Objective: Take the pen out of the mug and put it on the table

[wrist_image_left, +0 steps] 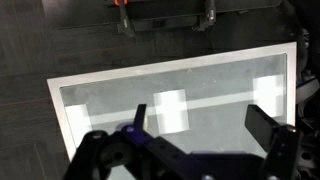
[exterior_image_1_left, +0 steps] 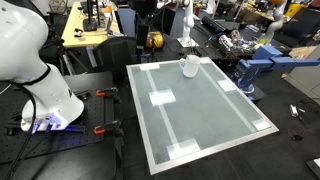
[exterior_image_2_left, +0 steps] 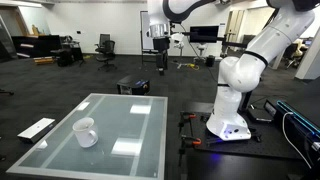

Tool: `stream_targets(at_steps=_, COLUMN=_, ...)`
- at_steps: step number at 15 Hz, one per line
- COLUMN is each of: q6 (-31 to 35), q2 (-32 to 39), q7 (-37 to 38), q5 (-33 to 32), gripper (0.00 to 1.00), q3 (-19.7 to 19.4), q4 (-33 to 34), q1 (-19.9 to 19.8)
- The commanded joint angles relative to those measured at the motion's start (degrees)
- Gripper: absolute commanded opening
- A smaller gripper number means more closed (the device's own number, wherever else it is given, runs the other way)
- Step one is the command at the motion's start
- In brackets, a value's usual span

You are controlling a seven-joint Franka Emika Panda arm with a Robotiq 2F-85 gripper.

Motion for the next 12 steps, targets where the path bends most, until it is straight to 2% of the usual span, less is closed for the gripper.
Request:
stream_targets(at_steps=1, q6=-0.1, q2=0.0, q7=0.0, q5=0.0, gripper=1.00, q3=0.0, q4=0.1, q1=0.0)
stream_targets(at_steps=6, q6=-0.1, q2=0.0, q7=0.0, q5=0.0, gripper=1.00, q3=0.0, q4=0.1, q1=0.0)
stream_targets(at_steps=12, q6=3.0, q2=3.2, q7=3.2, q5=1.8, gripper=1.00, q3=2.9, q4=1.9, q1=1.4)
